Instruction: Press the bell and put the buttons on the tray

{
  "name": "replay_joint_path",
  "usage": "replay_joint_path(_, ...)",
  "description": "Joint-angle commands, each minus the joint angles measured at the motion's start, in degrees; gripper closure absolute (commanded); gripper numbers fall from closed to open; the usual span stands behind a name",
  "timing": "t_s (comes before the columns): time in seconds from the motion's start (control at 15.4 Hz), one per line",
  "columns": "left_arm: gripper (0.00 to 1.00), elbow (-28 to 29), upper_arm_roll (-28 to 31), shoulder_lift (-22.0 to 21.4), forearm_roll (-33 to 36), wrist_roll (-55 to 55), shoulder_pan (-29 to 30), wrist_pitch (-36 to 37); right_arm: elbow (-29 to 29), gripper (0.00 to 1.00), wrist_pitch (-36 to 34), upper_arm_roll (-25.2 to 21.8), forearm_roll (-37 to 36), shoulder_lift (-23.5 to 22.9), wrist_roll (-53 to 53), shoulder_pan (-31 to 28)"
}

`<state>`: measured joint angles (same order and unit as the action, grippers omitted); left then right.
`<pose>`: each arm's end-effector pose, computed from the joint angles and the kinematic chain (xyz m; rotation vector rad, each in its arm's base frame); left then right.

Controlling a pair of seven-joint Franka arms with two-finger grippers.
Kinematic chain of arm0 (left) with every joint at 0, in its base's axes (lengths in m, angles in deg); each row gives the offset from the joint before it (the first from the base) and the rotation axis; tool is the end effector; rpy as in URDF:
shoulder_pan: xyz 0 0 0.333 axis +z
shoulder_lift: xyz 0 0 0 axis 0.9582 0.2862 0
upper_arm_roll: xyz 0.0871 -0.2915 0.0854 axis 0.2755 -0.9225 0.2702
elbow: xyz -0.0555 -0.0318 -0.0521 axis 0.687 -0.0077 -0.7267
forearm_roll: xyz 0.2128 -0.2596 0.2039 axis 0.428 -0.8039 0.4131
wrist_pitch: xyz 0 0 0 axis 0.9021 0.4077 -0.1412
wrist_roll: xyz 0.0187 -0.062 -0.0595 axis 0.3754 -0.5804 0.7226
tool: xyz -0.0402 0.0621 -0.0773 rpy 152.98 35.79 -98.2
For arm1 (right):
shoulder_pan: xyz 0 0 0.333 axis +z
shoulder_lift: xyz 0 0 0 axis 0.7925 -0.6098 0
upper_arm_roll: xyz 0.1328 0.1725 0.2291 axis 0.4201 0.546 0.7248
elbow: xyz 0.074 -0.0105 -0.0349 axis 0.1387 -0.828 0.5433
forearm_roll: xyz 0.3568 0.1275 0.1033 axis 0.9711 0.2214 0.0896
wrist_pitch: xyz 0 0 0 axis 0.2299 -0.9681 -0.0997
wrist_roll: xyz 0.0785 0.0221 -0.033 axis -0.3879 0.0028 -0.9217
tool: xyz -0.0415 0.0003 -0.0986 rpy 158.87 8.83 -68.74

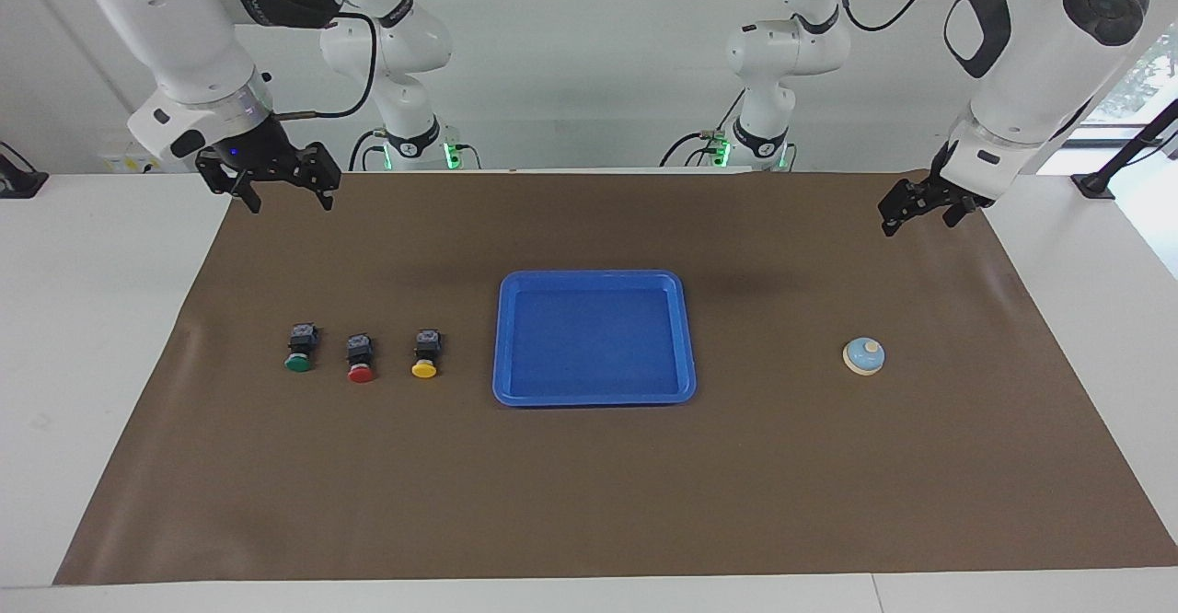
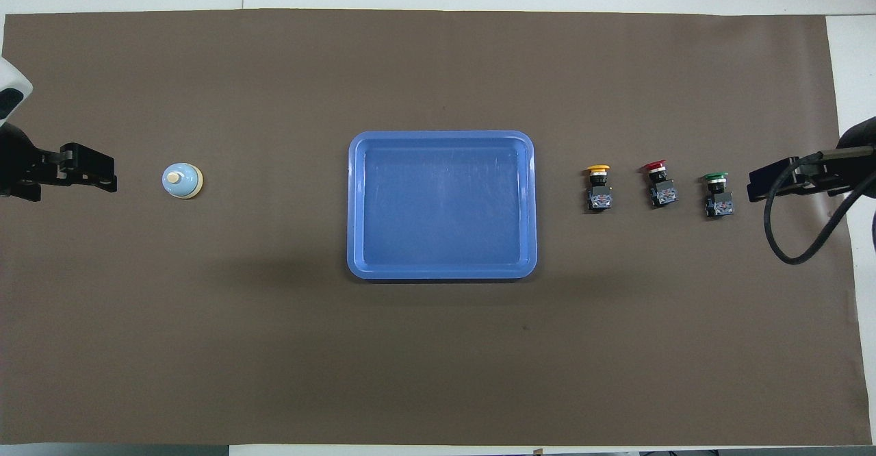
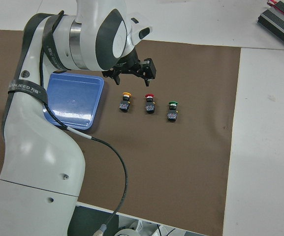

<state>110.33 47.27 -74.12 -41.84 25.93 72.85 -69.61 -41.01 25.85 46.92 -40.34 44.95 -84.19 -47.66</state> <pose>0.5528 -0.0178 0.5716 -3.0943 -0.0832 0.1283 0.5417 -0.0071 0.5983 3.1159 0.0618 -0.1269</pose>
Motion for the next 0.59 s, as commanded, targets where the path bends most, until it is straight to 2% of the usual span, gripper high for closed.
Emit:
replay_joint_path(0.0, 0.0, 3.3, 0.3, -2.7, -0.7, 0.0, 0.0, -1.4, 0.2, 0.0, -1.0, 0.4, 0.5, 0.4, -0.9, -0.9)
replay_joint_path(0.26, 0.0, 3.2, 0.4, -2.7, -0.7, 0.4, -0.2, -1.2, 0.2, 0.0, -0.9, 0.4, 0.4, 0.4, -0.9, -0.7)
replay_joint_path(0.52, 0.0, 2.9, 0.4, -2.6, -0.6, 0.0, -0.2, -1.2, 0.2, 0.0, -0.2, 0.1, 0.5, 0.4, -1.3, -3.2)
